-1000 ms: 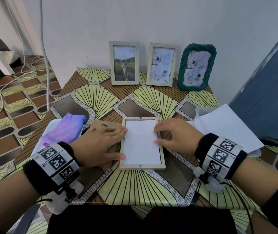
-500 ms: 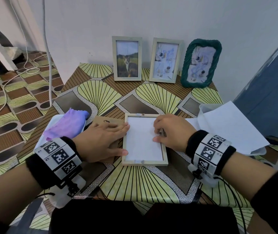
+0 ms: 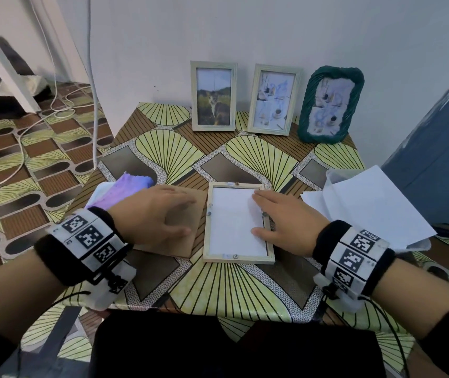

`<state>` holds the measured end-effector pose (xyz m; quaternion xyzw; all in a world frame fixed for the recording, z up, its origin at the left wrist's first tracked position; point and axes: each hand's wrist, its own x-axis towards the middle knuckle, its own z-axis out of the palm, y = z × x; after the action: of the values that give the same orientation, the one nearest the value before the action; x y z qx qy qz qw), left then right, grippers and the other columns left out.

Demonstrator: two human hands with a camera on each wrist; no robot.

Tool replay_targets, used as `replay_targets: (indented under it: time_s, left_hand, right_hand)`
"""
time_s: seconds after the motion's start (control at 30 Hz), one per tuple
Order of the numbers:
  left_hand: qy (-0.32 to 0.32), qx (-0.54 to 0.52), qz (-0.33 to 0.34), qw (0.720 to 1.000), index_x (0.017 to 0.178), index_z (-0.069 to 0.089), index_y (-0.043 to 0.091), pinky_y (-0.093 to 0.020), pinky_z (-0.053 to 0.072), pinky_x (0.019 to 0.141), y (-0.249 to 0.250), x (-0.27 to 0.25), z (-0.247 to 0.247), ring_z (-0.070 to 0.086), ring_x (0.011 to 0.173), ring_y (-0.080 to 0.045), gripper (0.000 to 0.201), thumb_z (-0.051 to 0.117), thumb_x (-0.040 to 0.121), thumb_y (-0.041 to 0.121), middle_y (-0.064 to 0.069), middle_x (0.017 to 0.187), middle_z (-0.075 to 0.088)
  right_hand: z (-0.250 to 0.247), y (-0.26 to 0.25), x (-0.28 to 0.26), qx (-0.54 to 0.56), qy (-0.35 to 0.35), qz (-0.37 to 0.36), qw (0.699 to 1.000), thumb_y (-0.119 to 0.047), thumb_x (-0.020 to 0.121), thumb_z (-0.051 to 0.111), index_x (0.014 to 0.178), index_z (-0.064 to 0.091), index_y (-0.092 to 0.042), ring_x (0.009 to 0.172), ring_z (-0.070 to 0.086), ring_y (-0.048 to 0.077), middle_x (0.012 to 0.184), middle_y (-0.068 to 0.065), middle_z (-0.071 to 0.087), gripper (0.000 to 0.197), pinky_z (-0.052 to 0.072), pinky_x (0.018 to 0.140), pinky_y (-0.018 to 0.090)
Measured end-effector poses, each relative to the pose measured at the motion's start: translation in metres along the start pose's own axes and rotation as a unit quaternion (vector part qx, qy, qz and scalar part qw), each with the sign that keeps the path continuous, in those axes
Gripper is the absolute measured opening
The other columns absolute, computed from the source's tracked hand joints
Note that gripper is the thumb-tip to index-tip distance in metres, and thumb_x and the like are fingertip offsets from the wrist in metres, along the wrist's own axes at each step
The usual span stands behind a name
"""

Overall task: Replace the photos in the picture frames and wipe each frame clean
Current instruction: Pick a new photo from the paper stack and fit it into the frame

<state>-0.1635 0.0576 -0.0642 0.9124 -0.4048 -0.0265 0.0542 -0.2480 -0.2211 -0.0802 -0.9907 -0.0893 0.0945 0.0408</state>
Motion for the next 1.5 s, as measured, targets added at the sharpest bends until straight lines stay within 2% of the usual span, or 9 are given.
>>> replay_targets:
  time_s: [0.07, 0.17, 0.23, 0.33, 0.57, 0.8, 1.13, 1.4, 1.5]
  left_hand:
    - [0.025, 0.038, 0.009, 0.999, 0.124, 0.062, 0.029, 0.004, 0.026, 0.08, 0.002, -0.006, 0.0, 0.049, 0.079, -0.001, 0.054, 0.064, 0.08, 0.06, 0.011, 0.101, 0.064]
    - [-0.093, 0.018, -0.025, 0.995, 0.145, 0.039, 0.024, -0.027, 0.027, 0.113, 0.0, -0.009, 0.015, 0.038, 0.135, -0.017, 0.069, 0.051, 0.089, 0.062, -0.002, 0.15, 0.04]
    - [-0.136, 0.033, -0.031, 0.99, 0.152, 0.024, 0.026, -0.032, 0.02, 0.118, -0.005, -0.01, 0.018, 0.023, 0.144, -0.017, 0.082, 0.046, 0.086, 0.07, -0.002, 0.158, 0.025]
    - [-0.166, 0.025, -0.005, 0.986, 0.154, 0.012, 0.033, -0.034, 0.018, 0.12, -0.009, -0.013, 0.014, 0.018, 0.146, -0.017, 0.095, 0.048, 0.078, 0.078, -0.003, 0.161, 0.02]
    - [-0.123, -0.002, 0.012, 0.992, 0.149, 0.032, 0.035, -0.035, 0.024, 0.117, -0.002, -0.026, 0.012, 0.025, 0.145, -0.016, 0.071, 0.056, 0.087, 0.06, -0.004, 0.157, 0.031]
    - [-0.148, -0.003, 0.019, 0.989, 0.15, 0.031, 0.028, -0.025, 0.017, 0.118, -0.004, -0.028, 0.004, 0.025, 0.146, -0.014, 0.066, 0.049, 0.09, 0.007, -0.004, 0.159, 0.027]
    - [-0.099, 0.034, 0.056, 0.993, 0.138, 0.043, 0.025, -0.034, 0.04, 0.099, -0.005, -0.027, 0.001, 0.047, 0.12, -0.02, 0.052, 0.058, 0.089, 0.033, 0.002, 0.138, 0.044]
    - [-0.069, 0.036, 0.014, 0.997, 0.15, 0.029, 0.021, -0.028, 0.029, 0.107, -0.002, -0.025, 0.01, 0.042, 0.129, -0.019, 0.048, 0.034, 0.104, 0.032, 0.002, 0.149, 0.039]
    - [0.026, 0.034, -0.008, 0.999, 0.142, 0.046, 0.019, -0.022, 0.023, 0.071, -0.001, -0.024, 0.005, 0.046, 0.074, -0.007, 0.041, 0.035, 0.104, 0.032, -0.001, 0.104, 0.055]
  right_hand:
    - [0.003, 0.001, -0.004, 0.008, -0.028, 0.008, 1.0, -0.055, 0.096, 0.043, 0.155, 0.015, -0.017, 0.148, 0.018, 0.016, 0.164, -0.004, 0.008, 0.076, 0.021, 0.119, 0.046]
    - [0.008, 0.003, -0.009, 0.019, -0.074, 0.017, 0.997, -0.058, 0.097, 0.038, 0.157, 0.004, -0.017, 0.149, 0.013, 0.014, 0.164, -0.006, -0.008, 0.08, 0.012, 0.122, 0.045]
    - [0.009, 0.005, -0.008, 0.025, -0.078, 0.012, 0.997, -0.059, 0.097, 0.039, 0.157, 0.004, -0.017, 0.149, 0.018, 0.018, 0.163, -0.005, -0.01, 0.082, 0.011, 0.121, 0.043]
    - [0.007, 0.008, -0.005, 0.037, -0.074, 0.011, 0.997, -0.058, 0.096, 0.044, 0.157, 0.008, -0.016, 0.149, 0.018, 0.016, 0.164, -0.004, -0.006, 0.083, 0.009, 0.121, 0.039]
    - [0.008, 0.018, -0.006, 0.065, -0.072, 0.01, 0.995, -0.054, 0.095, 0.049, 0.157, 0.011, -0.016, 0.148, 0.021, 0.016, 0.163, -0.006, -0.005, 0.082, 0.016, 0.119, 0.032]
    - [0.011, 0.028, -0.005, 0.09, -0.071, 0.014, 0.993, -0.045, 0.096, 0.054, 0.157, 0.01, -0.016, 0.147, 0.022, 0.014, 0.162, -0.01, -0.007, 0.081, 0.02, 0.119, 0.03]
    - [0.014, 0.028, -0.005, 0.113, -0.062, 0.019, 0.991, -0.043, 0.096, 0.055, 0.157, 0.011, -0.018, 0.143, 0.032, 0.016, 0.161, -0.014, -0.008, 0.079, 0.027, 0.116, 0.032]
    - [0.013, 0.025, -0.005, 0.102, -0.066, 0.021, 0.992, -0.042, 0.097, 0.052, 0.157, 0.007, -0.016, 0.144, 0.029, 0.018, 0.162, -0.01, -0.009, 0.079, 0.025, 0.117, 0.033]
    - [0.015, 0.025, -0.006, 0.118, -0.063, 0.018, 0.991, -0.042, 0.098, 0.052, 0.157, 0.003, -0.015, 0.145, 0.028, 0.016, 0.162, -0.008, -0.011, 0.082, 0.024, 0.117, 0.03]
